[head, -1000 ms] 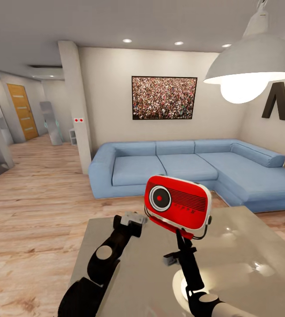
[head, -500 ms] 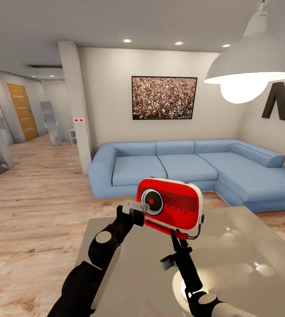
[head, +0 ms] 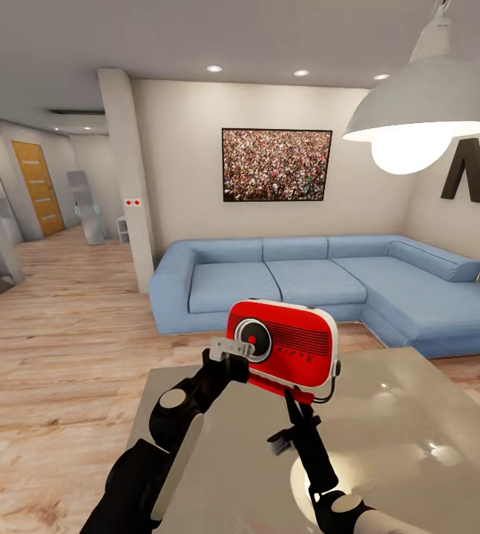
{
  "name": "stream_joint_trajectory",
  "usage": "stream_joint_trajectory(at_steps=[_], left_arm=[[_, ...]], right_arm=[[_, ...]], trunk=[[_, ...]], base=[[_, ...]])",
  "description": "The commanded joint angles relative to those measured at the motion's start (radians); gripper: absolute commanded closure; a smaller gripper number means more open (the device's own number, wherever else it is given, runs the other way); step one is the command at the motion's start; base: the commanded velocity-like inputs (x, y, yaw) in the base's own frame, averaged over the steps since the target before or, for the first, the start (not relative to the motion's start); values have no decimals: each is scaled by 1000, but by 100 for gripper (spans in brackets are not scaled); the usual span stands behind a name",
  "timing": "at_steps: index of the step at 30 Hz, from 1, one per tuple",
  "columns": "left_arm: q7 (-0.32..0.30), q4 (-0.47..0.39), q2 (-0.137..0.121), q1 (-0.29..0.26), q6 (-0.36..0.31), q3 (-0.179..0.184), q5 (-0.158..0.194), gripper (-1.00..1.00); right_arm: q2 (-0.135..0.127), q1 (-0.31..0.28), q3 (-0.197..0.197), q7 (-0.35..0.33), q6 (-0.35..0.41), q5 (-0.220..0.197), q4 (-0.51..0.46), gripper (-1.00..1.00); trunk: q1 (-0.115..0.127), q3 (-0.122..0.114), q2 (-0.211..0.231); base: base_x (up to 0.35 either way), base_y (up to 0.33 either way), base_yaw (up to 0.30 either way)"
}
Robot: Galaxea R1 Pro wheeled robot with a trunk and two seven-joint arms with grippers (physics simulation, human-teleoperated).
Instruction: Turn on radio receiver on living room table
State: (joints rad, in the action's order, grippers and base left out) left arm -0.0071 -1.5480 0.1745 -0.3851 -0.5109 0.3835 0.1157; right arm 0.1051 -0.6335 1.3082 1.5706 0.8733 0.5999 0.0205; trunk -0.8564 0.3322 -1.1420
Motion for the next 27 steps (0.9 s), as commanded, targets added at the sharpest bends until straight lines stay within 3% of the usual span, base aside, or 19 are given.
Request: stream_joint_trajectory(at_steps=[1, 18, 20, 22, 27], left_arm=[[-2, 0, 0, 0, 0, 0, 0, 100], [-5, 3, 0, -17, 0, 0, -1, 100], [-5, 3, 0, -18, 0, -1, -2, 100], [-4, 6, 0, -22, 1, -1, -4, 100], [-5, 28, 0, -28, 4, -2, -5, 100]], right_arm=[[0, 0, -3, 0, 0, 1, 0, 100], [1, 1, -3, 0, 0, 8, -2, 100], [1, 2, -3, 0, 0, 19, -2, 100], [1, 3, -3, 0, -1, 62, -3, 100], [2, 3, -3, 0, -2, 80, -5, 100]], trunk=[[0, 0, 0], [0, 0, 0], [0, 0, 0], [0, 0, 0], [0, 0, 0]], base=[[0, 0, 0], [0, 0, 0], [0, 0, 0], [0, 0, 0], [0, 0, 0]])
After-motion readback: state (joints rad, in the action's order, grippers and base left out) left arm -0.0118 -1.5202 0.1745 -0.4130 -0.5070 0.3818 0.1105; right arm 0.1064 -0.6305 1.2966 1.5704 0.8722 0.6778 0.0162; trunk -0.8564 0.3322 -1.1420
